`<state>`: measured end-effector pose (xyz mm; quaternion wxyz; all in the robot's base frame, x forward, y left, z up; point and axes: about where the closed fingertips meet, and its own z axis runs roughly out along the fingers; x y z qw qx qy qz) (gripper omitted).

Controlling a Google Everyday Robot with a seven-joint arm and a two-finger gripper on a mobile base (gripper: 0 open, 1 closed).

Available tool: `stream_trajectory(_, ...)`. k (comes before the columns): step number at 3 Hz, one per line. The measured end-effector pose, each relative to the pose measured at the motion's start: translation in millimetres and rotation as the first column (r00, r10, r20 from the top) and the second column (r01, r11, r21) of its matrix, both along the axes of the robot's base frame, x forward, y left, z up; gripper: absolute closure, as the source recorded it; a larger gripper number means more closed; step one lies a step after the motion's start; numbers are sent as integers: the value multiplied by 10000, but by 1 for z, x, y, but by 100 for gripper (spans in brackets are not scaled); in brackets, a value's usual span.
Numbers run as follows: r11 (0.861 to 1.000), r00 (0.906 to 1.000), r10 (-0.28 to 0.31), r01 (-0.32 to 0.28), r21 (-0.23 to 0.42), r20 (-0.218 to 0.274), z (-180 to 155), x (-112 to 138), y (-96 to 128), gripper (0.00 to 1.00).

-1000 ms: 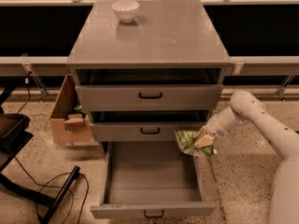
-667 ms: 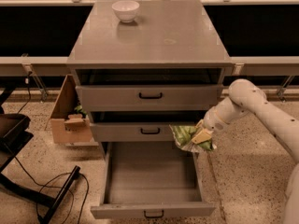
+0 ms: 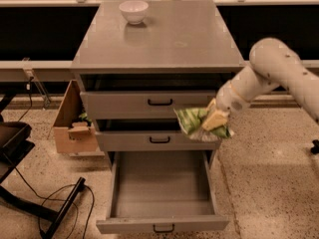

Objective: Pick green jalapeno chip bag from bottom drawer and place on counter

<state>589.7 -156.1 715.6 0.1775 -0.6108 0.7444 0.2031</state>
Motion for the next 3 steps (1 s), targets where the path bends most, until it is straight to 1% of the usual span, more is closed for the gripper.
stream_trajectory(1,9978,9914,-653,664,-63,1130,95,23,11,100)
stream_trajectory(2,9867,9538,-1613,1512,589,2535,183,62,17,100)
stream_trajectory(3,9674,8819,-2450,1949,1618,4028,252,104,17,100)
